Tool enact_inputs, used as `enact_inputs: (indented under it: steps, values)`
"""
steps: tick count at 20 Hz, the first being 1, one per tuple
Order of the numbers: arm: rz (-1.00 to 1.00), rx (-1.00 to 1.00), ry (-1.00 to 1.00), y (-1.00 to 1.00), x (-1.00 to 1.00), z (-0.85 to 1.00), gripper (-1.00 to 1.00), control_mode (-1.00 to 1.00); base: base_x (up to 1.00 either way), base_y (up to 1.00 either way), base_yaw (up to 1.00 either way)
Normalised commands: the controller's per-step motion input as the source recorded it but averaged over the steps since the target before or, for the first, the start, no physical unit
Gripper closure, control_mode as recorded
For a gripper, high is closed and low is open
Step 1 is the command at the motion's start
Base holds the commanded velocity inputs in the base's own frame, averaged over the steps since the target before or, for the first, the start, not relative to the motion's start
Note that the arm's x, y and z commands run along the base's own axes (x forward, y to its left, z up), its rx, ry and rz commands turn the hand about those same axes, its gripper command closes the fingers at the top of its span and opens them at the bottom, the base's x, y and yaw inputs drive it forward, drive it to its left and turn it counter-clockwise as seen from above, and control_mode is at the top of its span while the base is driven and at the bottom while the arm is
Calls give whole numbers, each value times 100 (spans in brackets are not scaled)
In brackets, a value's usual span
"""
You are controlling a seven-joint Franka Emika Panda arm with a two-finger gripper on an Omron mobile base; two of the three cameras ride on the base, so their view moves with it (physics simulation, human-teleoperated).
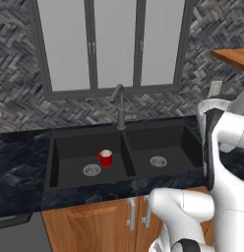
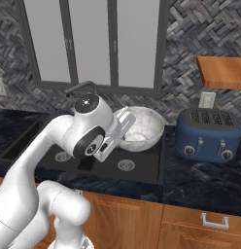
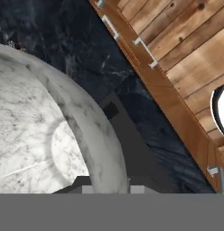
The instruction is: Pick the mug and place it in the sink. Pick the bowl and place it in the open cabinet and then close the cabinet.
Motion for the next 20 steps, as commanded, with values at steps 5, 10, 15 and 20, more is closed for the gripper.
enact_inputs:
  steps: [5, 10, 15, 20]
  values:
    - [19, -15, 20, 67, -5, -6, 100, -100, 0, 0, 0]
    - [16, -4, 15, 91, 0, -8, 100, -100, 0, 0, 0]
    - [12, 0, 1, 76, -9, -5, 100, -100, 0, 0, 0]
    - [13, 0, 0, 58, -8, -1, 100, -100, 0, 0, 0]
